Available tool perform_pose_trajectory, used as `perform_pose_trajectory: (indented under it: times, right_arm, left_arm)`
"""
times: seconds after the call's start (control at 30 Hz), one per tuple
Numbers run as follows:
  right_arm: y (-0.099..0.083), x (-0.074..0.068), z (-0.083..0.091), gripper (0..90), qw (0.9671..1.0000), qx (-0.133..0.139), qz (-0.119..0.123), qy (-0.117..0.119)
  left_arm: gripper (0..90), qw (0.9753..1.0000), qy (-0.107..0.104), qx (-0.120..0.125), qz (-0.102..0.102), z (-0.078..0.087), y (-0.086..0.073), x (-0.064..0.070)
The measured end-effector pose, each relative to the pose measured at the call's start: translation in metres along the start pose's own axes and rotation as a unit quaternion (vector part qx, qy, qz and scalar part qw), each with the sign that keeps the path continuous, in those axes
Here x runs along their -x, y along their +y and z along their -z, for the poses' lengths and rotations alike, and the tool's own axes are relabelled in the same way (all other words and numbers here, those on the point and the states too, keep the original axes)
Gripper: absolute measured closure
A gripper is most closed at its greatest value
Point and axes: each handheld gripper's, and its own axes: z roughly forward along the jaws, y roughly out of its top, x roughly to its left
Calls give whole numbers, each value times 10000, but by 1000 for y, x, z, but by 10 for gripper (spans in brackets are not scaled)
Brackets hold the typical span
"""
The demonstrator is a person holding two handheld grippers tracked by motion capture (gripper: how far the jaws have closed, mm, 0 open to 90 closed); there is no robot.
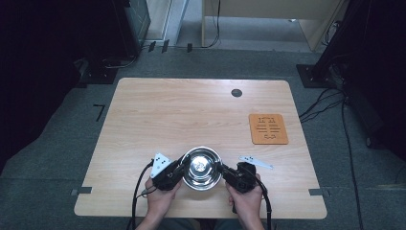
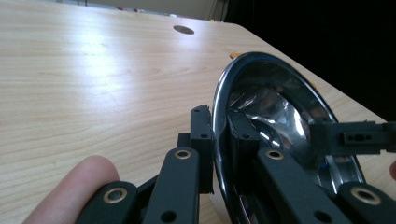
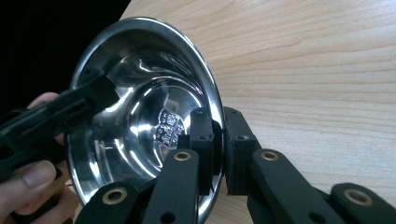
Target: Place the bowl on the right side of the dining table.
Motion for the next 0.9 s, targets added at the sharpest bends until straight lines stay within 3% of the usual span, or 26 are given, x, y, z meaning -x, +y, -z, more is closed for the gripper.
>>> perform_pose_trajectory:
  times: [0.17,0.37,0.77,0.9]
  right_arm:
    - [0,1,2,857,9999,97,77,79]
    - [-1,-1,3,858,9997,132,229,-3]
    - [0,-1,6,857,9994,256,200,-67]
    - [0,-1,7,857,9994,283,206,-83]
  left_arm:
    - [819,9999,-46,-110,43,-2,-2,-3]
    - [791,9999,-58,-132,47,-3,-2,-4]
    - [568,9993,-25,-116,360,1,2,-12]
    - [518,9992,52,-118,373,1,3,-12]
